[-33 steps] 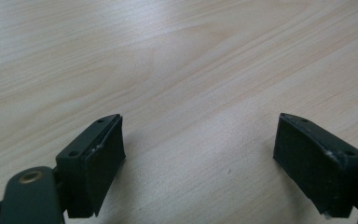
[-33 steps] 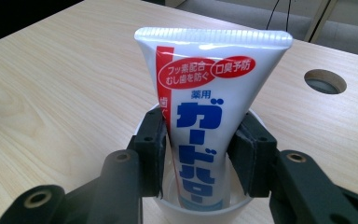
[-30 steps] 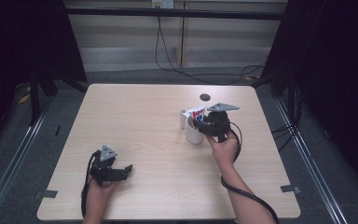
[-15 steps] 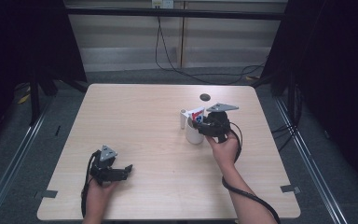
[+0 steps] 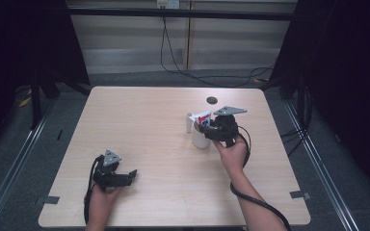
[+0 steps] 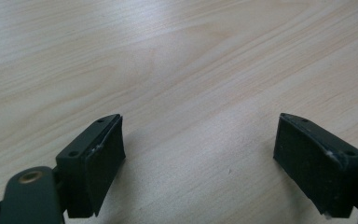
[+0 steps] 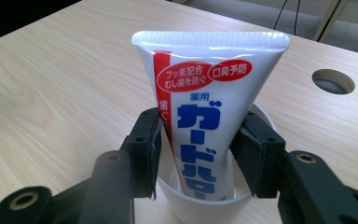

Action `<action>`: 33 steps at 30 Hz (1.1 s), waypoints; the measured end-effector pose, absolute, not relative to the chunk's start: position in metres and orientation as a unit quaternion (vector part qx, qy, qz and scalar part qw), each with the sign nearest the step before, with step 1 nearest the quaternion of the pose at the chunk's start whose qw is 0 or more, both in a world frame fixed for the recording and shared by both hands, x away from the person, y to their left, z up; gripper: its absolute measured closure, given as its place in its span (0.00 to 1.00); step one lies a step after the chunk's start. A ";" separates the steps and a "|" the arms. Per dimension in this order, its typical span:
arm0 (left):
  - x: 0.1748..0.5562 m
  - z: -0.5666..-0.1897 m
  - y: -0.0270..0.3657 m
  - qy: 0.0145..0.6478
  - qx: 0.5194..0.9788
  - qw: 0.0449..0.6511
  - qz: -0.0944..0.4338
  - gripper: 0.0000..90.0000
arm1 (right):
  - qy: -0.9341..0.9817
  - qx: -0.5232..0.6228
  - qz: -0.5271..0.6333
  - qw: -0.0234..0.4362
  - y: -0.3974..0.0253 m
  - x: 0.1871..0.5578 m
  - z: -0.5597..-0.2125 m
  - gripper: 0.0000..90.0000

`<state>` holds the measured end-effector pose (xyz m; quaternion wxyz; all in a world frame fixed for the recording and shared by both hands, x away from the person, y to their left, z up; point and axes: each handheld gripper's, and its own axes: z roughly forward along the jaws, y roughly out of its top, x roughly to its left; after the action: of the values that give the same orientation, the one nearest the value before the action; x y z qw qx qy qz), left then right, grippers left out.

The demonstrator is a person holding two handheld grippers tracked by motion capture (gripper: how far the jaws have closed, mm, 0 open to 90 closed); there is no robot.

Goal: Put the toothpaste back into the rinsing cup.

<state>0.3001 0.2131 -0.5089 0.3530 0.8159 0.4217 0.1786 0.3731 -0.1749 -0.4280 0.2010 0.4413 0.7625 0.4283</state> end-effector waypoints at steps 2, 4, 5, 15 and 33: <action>0.300 -0.509 0.213 0.422 0.816 0.353 0.178 0.18 | 0.761 0.442 0.431 0.199 -0.175 0.373 -0.427 0.57; 0.300 -0.509 0.213 0.422 0.816 0.352 0.179 0.18 | 0.761 0.442 0.430 0.200 -0.175 0.373 -0.427 0.55; 0.300 -0.509 0.213 0.422 0.816 0.352 0.178 0.18 | 0.761 0.442 0.431 0.199 -0.175 0.373 -0.427 0.54; 0.300 -0.509 0.213 0.422 0.816 0.353 0.178 0.18 | 0.756 0.440 0.443 0.195 -0.175 0.370 -0.424 0.40; 0.300 -0.509 0.213 0.422 0.816 0.353 0.178 0.18 | 0.759 0.435 0.444 0.196 -0.178 0.366 -0.420 0.23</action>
<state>0.3001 0.2131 -0.5089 0.3526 0.8161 0.4218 0.1783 0.3658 -0.1782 -0.4197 0.1963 0.4346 0.7585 0.4440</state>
